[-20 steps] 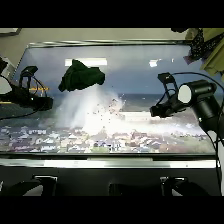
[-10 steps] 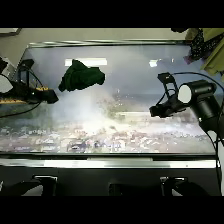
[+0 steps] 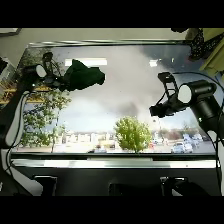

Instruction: Fold the clothes and pants, and hang the long-sleeved shirts on hangers.

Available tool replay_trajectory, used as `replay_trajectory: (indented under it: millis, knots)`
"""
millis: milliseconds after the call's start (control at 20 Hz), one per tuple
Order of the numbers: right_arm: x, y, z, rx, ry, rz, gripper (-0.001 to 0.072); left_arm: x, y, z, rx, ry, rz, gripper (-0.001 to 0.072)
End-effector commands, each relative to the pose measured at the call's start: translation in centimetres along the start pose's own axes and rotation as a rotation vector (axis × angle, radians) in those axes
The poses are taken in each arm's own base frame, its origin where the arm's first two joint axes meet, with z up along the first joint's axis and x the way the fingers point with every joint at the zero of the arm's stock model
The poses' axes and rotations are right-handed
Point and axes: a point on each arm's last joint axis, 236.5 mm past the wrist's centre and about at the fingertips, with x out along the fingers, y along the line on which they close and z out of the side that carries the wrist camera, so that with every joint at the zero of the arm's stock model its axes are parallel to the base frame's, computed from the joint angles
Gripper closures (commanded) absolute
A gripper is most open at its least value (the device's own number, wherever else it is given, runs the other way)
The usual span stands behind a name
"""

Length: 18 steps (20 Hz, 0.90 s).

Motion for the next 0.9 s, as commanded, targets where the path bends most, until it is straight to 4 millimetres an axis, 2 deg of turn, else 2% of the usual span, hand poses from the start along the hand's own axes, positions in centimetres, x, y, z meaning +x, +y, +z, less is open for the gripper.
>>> replay_trajectory:
  millis: [0,50,100,150,200,350,500,600,700,800,850]
  knots:
    - [0.0,0.0,0.2,-0.001,-0.009,0.0,0.0523,6.2,0.6,0.6,-0.049,-0.007,0.002,-0.0013]
    - [0.0,0.0,0.2,-0.001,-0.009,0.0,0.0523,6.9,0.6,0.2,-0.059,0.009,-0.001,-0.001]
    - [0.0,0.0,0.2,0.0,-0.009,0.0,0.0523,7.0,0.6,-0.4,-0.059,0.032,0.001,0.0112]
    - [0.0,0.0,0.2,0.001,-0.01,0.0,0.0523,6.5,0.6,-0.9,-0.046,0.061,0.003,0.0452]
    - [0.0,0.0,0.2,0.007,-0.009,0.0,0.0523,5.7,0.6,-1.4,-0.013,0.093,0.004,0.0688]
    - [0.0,0.0,-0.9,0.019,0.04,-0.001,0.0525,1.1,-0.4,-2.1,0.038,0.161,-0.004,0.0693]
    - [-0.5,-0.1,-3.2,0.046,0.13,-0.007,0.0526,-5.6,-4.5,-2.3,0.164,0.172,-0.062,0.0694]
    - [-1.4,-0.1,-3.7,0.046,0.124,-0.006,0.0526,-10.8,-9.8,-4.2,0.18,0.198,-0.201,0.0694]
    - [-3.0,-0.2,-3.6,0.046,0.075,-0.007,0.0526,-14.9,-15.6,-7.3,0.219,0.239,-0.309,0.0694]
    - [-4.8,-0.5,-3.9,0.046,0.031,-0.017,0.0526,-17.4,-21.6,-10.9,0.281,0.271,-0.378,0.0694]
    - [-5.7,-0.9,-4.4,0.046,0.018,-0.035,0.0526,-18.0,-25.0,-13.2,0.327,0.296,-0.408,0.0694]
